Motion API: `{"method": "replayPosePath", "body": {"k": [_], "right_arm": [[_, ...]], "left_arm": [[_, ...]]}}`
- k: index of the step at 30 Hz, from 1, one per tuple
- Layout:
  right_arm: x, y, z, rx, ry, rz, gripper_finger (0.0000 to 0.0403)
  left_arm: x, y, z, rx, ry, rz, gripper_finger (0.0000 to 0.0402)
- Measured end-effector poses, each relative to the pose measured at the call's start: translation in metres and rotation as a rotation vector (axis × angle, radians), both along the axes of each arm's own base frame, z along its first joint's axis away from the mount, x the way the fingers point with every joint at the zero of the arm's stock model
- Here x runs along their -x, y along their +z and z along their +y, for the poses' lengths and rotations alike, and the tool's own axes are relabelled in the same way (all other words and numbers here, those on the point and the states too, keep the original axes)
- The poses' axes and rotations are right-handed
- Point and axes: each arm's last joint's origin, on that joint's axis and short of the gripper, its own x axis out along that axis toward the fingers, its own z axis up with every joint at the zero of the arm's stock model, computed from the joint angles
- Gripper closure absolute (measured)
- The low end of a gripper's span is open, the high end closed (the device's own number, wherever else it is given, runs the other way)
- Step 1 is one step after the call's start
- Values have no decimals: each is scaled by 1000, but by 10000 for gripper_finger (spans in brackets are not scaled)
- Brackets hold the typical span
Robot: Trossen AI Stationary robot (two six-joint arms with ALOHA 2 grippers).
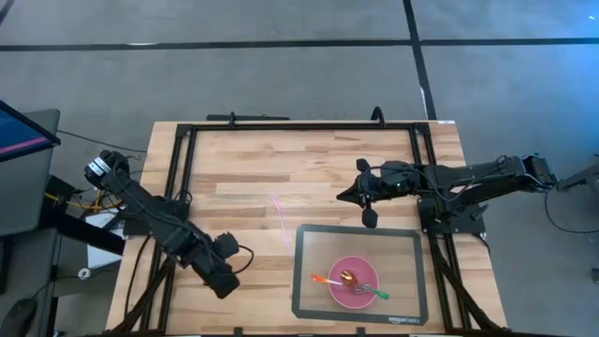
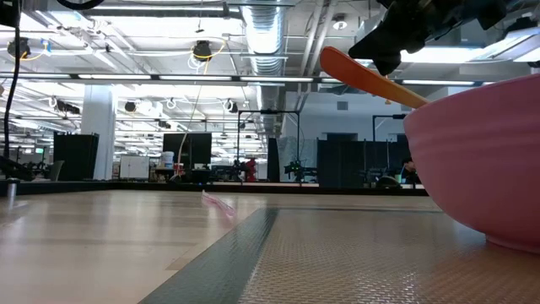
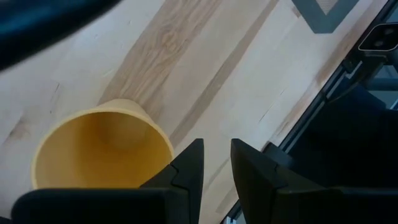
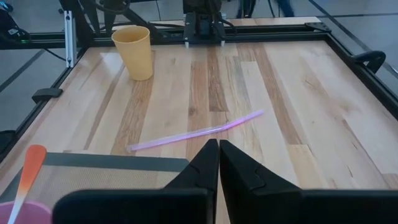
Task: Pick & Place Utensil
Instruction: Put the yellow cup on the top of the transparent placemat
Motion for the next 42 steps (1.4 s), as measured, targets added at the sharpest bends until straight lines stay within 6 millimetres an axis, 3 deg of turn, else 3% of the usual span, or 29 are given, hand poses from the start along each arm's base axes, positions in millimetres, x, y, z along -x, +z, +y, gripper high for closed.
{"method": "replayPosePath", "body": {"k": [10,20,29,36,42], "right_arm": [[0,0,0,0,0,1,395],[0,0,0,0,0,1,395],[0,0,0,0,0,1,395],[0,0,0,0,0,1,395],[0,0,0,3,1,1,395]], "left_arm": [[6,-27,2,-16,42,99,321],[8,-40,4,-35,42,123,322],[8,-39,3,-31,14,108,387],[-4,-34,-1,19,27,-25,374],[-23,-23,-4,49,-108,-250,393]]}}
